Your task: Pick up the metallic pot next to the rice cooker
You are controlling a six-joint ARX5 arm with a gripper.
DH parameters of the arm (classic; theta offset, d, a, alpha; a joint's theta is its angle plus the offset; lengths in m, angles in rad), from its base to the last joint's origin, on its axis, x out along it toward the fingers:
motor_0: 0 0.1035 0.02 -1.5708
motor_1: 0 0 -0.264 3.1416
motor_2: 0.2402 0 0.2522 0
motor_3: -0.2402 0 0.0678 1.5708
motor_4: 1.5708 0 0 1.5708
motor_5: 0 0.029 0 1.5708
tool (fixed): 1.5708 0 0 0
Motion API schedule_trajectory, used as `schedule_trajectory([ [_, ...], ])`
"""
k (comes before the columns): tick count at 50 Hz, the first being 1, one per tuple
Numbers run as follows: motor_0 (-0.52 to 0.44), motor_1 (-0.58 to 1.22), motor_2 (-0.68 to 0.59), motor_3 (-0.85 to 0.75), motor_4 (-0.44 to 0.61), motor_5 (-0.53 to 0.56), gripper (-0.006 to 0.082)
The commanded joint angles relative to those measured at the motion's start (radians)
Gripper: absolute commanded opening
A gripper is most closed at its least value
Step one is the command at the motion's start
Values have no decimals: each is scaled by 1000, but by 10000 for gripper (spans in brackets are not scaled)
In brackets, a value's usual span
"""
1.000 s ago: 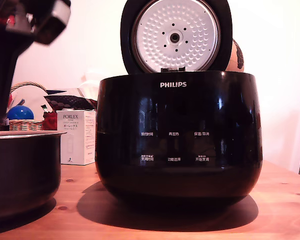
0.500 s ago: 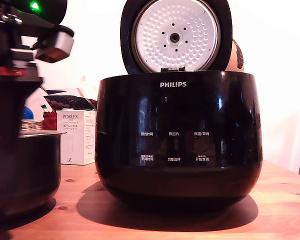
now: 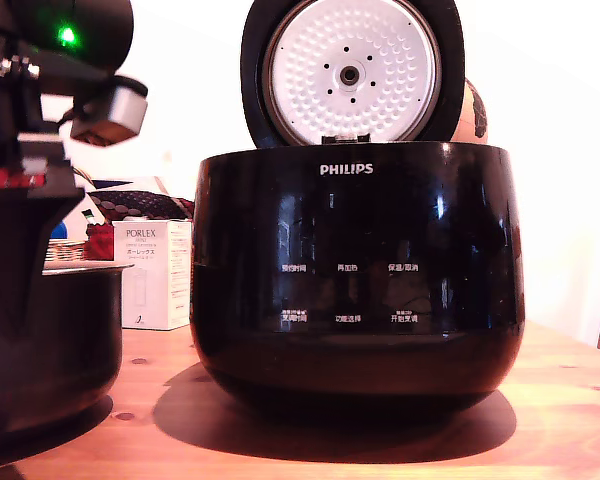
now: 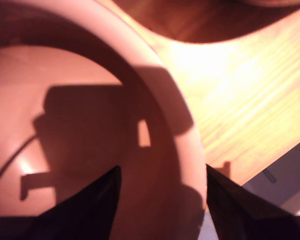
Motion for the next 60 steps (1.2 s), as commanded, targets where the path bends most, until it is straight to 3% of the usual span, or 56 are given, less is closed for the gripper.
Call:
schedule_trajectory([
  [1,-6,5,-14,8,1,-3,384],
  [11,-17,5,-14,7,14,-2,120],
  [12,-17,5,-14,8,42,6,37],
  [15,-17,5,-14,7,60,10,-28],
  [36,-42,4,-1,-17,33,31,-24],
  [60,-65,2,138,-127,-66,58,-24],
])
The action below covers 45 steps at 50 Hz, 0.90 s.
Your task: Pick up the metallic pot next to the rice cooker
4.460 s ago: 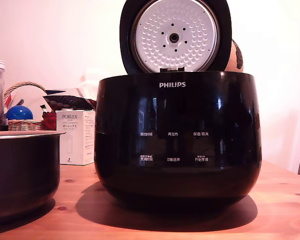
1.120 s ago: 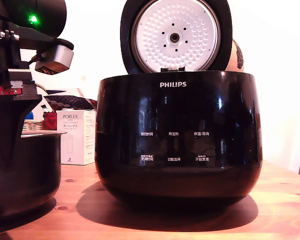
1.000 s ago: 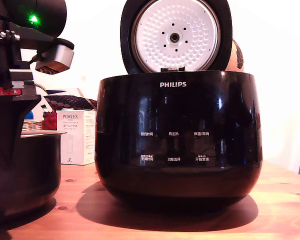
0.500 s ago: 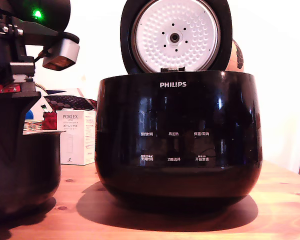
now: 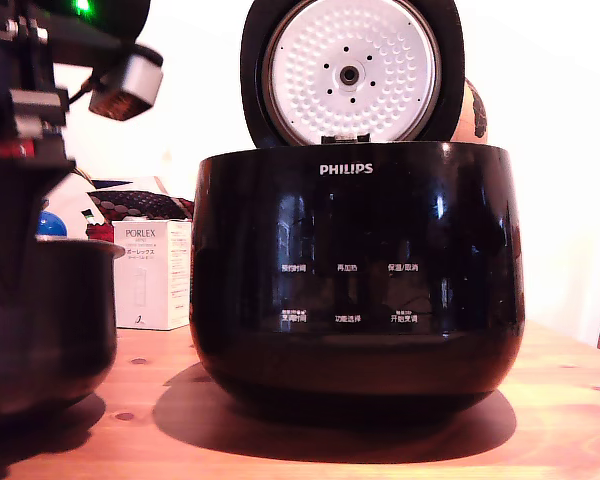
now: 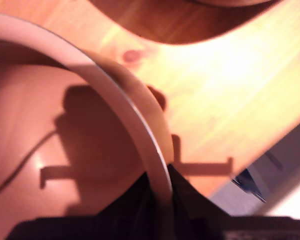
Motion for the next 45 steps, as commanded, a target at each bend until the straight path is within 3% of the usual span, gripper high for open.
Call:
schedule_trajectory([
  [1,-10,2,51,-5,-18,5,-24],
  [25,-12,2,283,-192,-165,70,-24],
  [45,-72,2,541,-249,-187,187,-24],
])
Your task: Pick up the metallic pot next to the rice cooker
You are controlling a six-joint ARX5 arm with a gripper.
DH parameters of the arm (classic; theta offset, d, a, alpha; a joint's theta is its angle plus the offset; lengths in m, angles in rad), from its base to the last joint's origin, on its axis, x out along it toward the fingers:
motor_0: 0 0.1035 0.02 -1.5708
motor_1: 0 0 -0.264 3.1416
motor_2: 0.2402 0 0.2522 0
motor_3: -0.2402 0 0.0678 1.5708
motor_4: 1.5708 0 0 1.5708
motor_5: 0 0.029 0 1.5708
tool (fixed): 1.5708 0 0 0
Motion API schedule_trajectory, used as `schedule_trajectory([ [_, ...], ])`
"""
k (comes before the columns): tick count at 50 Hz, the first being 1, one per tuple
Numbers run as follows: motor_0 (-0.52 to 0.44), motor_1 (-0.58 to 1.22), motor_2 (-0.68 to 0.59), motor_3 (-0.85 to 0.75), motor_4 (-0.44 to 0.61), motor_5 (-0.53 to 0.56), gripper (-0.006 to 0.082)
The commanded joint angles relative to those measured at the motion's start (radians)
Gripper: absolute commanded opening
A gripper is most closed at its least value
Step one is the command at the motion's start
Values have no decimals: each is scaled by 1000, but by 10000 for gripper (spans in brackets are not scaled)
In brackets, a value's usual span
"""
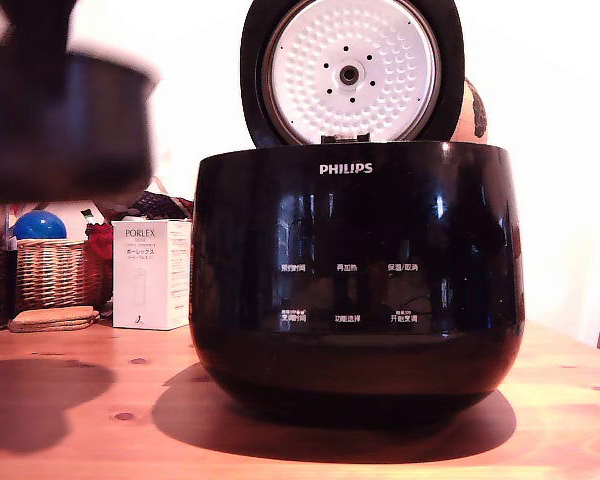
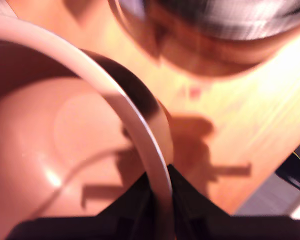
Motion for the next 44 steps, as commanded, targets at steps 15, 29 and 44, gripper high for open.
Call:
schedule_trajectory([
  [15,-76,1,102,16,-14,41,-24],
  [29,-99,2,106,17,-14,40,-24],
  [44,-99,2,106,12,-14,37,-24],
])
